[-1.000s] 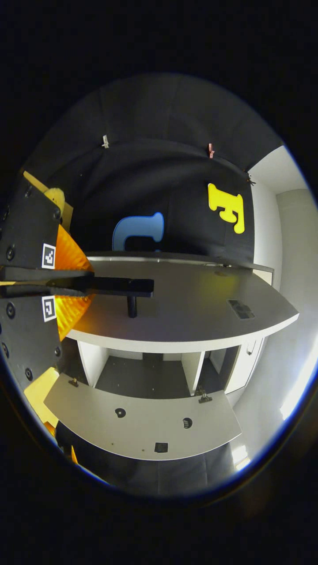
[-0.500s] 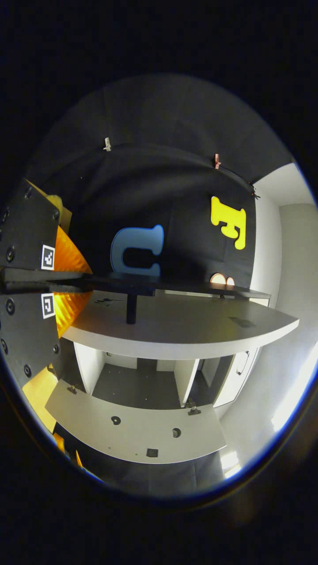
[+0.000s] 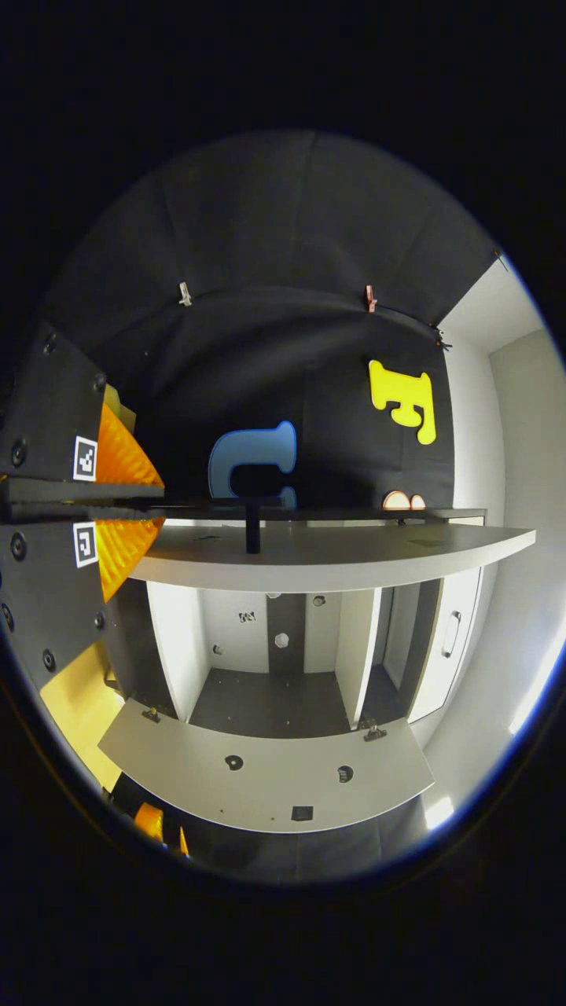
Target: Open the right door of the double-door shoe cabinet with the right hand, and open the left door with the left hand.
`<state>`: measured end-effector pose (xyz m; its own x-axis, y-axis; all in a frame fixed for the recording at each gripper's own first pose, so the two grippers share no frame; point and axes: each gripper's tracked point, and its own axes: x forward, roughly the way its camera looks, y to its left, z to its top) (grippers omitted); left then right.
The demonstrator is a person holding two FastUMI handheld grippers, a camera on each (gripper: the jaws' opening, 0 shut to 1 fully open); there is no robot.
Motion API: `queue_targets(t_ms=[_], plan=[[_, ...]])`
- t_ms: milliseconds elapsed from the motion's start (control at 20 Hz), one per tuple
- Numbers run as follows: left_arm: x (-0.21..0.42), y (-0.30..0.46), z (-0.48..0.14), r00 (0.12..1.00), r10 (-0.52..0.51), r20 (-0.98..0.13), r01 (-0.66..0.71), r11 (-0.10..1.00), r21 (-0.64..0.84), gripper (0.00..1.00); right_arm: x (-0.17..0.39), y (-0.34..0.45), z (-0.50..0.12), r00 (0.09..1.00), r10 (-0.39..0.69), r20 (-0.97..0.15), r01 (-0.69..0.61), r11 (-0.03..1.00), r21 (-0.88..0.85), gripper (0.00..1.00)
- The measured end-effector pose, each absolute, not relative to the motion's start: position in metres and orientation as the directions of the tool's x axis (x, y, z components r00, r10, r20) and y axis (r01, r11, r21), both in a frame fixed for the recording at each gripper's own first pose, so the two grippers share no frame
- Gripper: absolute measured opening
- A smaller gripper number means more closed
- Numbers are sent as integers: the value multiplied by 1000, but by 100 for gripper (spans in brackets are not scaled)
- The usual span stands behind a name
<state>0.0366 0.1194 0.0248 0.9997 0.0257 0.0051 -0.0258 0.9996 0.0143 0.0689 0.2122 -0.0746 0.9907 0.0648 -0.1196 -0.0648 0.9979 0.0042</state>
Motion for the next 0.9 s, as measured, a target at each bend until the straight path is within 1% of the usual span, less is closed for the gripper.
queue_targets(t_ms=[150, 200, 300, 400, 450, 500, 600, 650, 700, 850, 900], plan=[[14, 106, 35, 996, 83, 25, -83, 996, -33, 5, 77, 186, -65, 989, 87, -119, -84, 996, 29, 97], [5, 95, 39, 996, 86, 39, -84, 995, -59, 3, 78, 175, -59, 989, 95, -113, -92, 995, 31, 97], [-11, 69, 43, 994, 83, 66, -76, 992, -102, 5, 80, 156, -49, 990, 107, -90, -105, 994, 25, 97], [-23, 49, 44, 992, 94, 84, -81, 987, -141, 9, 80, 140, -40, 989, 125, -74, -124, 992, 19, 98], [-28, 36, 42, 992, 95, 87, -80, 984, -158, 14, 81, 133, -36, 989, 134, -62, -133, 991, 19, 98], [-33, 23, 41, 991, 97, 87, -82, 982, -168, 16, 82, 127, -31, 989, 139, -49, -138, 990, 24, 98], [-46, 5, 38, 990, 112, 86, -97, 982, -161, 27, 82, 120, -24, 986, 161, -34, -160, 986, 44, 98], [-51, -4, 36, 989, 116, 87, -102, 984, -143, 39, 82, 117, -23, 986, 165, -33, -164, 985, 49, 98], [-56, -11, 37, 988, 123, 91, -111, 986, -127, 49, 81, 114, -24, 985, 167, -39, -165, 985, 50, 98], [-69, -33, 35, 990, 108, 95, -97, 989, -114, 82, 75, 105, -22, 988, 153, -35, -150, 986, 67, 98], [-73, -34, 32, 989, 117, 93, -107, 989, -103, 89, 72, 104, -22, 989, 145, -32, -143, 987, 71, 98]])
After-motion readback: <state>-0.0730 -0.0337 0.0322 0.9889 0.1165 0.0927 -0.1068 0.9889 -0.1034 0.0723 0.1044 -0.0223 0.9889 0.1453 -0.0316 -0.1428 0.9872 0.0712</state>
